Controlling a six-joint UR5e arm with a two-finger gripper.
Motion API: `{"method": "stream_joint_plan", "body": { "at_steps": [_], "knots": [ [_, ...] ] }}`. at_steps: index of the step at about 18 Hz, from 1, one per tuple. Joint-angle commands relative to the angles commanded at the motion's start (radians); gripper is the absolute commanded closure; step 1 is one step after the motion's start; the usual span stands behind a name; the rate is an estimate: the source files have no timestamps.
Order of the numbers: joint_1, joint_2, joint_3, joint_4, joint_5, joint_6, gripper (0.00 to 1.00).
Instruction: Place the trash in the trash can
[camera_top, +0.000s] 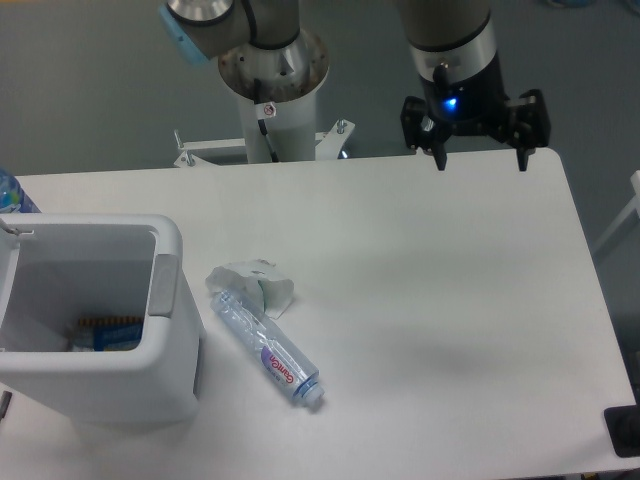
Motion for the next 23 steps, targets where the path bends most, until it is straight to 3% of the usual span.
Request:
{"method": "stream_joint_plan", "body": {
  "at_steps": [6,11,13,15,17,20,23],
  "knots": [
    [0.015,0.0,-0.002,0.009,-0.049,-0.017,0.0],
    [0.009,-0.003,-0.024,0.063,-0.097,-0.023,0.0],
    [0.008,0.0,-0.063,0.099,-0.153,-0.085,0.0],
    [0.005,0.015,-0.127,0.219,-0.166,-0.223,0.0],
    [-0.001,0.032,-0.185,0.282,-0.166,-0.25,0.0],
    [-0.05,0.037,-0.219,0.282,-0.17,-0.241,0.0],
    [-0.106,0.035,-0.291,0.282,-0.172,-0.134,0.0]
  ]
}}
